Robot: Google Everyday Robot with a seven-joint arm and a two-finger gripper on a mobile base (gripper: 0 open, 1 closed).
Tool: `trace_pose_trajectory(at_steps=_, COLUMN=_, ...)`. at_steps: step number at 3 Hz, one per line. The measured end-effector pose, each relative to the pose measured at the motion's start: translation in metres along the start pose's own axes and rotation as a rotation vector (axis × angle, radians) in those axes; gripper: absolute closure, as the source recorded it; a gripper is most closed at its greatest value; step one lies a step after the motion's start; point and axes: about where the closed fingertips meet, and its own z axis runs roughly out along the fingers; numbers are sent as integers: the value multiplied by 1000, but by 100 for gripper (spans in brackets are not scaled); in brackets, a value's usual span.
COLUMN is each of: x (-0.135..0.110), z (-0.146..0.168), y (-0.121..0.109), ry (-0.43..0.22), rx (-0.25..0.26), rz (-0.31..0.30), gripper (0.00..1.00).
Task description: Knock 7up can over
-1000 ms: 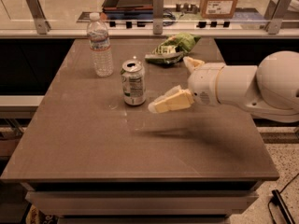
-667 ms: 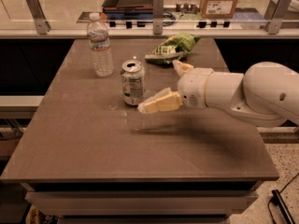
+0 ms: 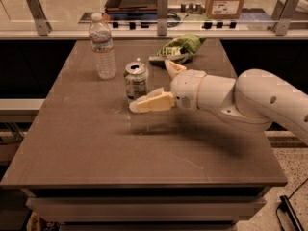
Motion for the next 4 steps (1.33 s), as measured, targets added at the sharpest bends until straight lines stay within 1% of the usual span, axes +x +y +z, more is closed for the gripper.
trace_pose_trajectory(at_steps=2, x=3, z=19, y=-3, ry=-46, rx=-32, rz=26, gripper=0)
trace_pose_trajectory(at_steps=3, x=6, z=26, y=-5, ry=-59, rx=-50, rz=29, gripper=15)
trace_pose_trajectory(at_steps=4, x=5, z=31, y=-6, ry=-69, rx=-67, rz=20, gripper=38)
